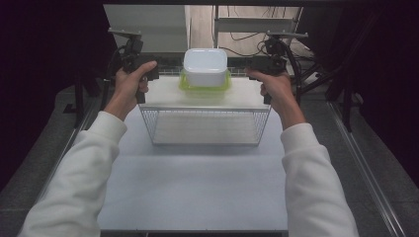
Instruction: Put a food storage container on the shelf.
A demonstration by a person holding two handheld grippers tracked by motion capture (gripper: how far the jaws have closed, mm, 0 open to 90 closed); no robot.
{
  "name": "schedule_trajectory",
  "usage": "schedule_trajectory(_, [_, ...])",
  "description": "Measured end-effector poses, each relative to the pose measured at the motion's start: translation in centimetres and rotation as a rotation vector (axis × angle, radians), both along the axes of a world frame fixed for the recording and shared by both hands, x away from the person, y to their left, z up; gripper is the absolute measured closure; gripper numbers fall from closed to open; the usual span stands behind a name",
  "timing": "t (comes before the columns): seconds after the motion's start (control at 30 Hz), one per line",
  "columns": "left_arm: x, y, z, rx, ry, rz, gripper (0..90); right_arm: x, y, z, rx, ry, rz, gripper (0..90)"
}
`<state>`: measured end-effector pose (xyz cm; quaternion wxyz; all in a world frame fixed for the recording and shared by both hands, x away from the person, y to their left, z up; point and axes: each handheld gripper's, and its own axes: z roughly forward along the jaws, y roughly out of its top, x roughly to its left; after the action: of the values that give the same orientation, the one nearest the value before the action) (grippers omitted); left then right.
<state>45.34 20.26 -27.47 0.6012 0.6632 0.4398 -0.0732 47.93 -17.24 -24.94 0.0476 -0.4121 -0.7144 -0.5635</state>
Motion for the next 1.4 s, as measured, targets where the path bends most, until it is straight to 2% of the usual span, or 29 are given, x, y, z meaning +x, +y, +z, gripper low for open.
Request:
schedule_trajectory(0.17, [-2.5, 0.0, 0.0, 0.029, -0.025, 0.000, 39.7, -1.8, -0.6, -0.4, -0.029, -0.024, 0.015, 43.2])
schedule_trajectory(0.33, [-5.2, -0.1, -0.5, 0.081, -0.060, -0.018, 37.6, -3.7, -1.4, -1.3, -0.064, -0.050, 0.031, 42.3])
schedule_trajectory(0.37, [-5.8, -0.1, -0.8, 0.101, -0.065, -0.011, 37.1, -4.1, -1.4, -1.5, -0.065, -0.051, 0.035, 42.1])
schedule_trajectory(0.5, [-7.9, 0.3, -2.2, 0.112, -0.086, -0.014, 35.0, -6.1, -1.9, -2.4, -0.119, -0.096, 0.053, 41.0])
schedule_trajectory(0.63, [-10.2, 0.3, -3.9, 0.155, -0.113, -0.024, 34.1, -8.1, -2.4, -3.6, -0.157, -0.131, 0.069, 40.0])
schedule_trajectory(0.8, [-12.8, 0.1, -7.0, 0.209, -0.102, -0.039, 32.7, -11.0, -3.1, -6.2, -0.204, -0.163, 0.087, 39.3])
schedule_trajectory(1.0, [-15.4, -0.3, -10.8, 0.279, -0.088, -0.066, 31.6, -13.7, -4.0, -9.9, -0.243, -0.147, 0.110, 38.0])
schedule_trajectory(1.1, [-16.5, -0.8, -13.0, 0.316, -0.068, -0.083, 30.6, -14.7, -4.7, -11.8, -0.259, -0.124, 0.118, 37.6])
schedule_trajectory(1.17, [-16.9, -1.0, -14.0, 0.335, -0.058, -0.084, 30.2, -15.2, -5.1, -12.9, -0.279, -0.111, 0.119, 37.2])
schedule_trajectory(1.27, [-17.2, -1.2, -15.8, 0.365, -0.038, -0.088, 29.9, -15.8, -5.5, -14.5, -0.282, -0.088, 0.119, 37.0])
schedule_trajectory(1.4, [-17.1, -1.0, -17.0, 0.356, -0.011, -0.079, 29.8, -16.2, -5.9, -15.8, -0.286, -0.062, 0.117, 37.0])
